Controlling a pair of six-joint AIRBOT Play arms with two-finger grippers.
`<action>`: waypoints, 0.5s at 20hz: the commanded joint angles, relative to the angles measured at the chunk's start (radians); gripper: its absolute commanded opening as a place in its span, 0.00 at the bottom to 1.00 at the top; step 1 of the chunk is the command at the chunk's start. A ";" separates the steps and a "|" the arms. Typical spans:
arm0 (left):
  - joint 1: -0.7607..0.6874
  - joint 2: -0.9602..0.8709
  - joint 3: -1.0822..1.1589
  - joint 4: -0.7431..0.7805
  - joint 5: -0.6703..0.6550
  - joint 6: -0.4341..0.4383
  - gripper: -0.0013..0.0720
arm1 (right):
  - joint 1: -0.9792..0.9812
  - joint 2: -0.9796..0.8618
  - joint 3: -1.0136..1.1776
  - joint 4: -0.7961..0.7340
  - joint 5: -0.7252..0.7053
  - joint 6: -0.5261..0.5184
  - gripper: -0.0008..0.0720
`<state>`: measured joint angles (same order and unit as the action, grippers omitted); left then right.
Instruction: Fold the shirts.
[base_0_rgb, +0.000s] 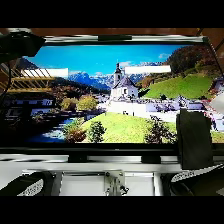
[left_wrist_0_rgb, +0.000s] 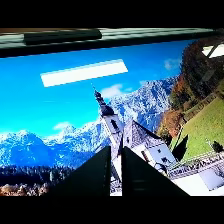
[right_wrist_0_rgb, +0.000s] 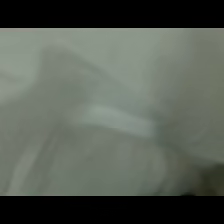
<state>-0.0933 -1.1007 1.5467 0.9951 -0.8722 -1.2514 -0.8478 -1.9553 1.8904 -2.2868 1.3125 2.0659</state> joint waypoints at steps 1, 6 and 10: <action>-0.001 -0.023 0.000 0.000 -0.002 -0.003 0.19 | 0.011 0.017 0.001 0.010 -0.007 -0.077 0.42; 0.000 -0.027 0.001 0.000 0.002 0.001 0.19 | 0.129 0.161 0.001 0.143 -0.214 -0.154 0.95; 0.000 -0.027 0.001 0.000 0.000 0.015 0.19 | 0.191 0.274 0.001 0.336 -0.204 -0.214 0.95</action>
<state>-0.0940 -1.1275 1.5467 0.9951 -0.8719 -1.2522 -0.7010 -1.7550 1.8908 -2.1208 1.1370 1.9194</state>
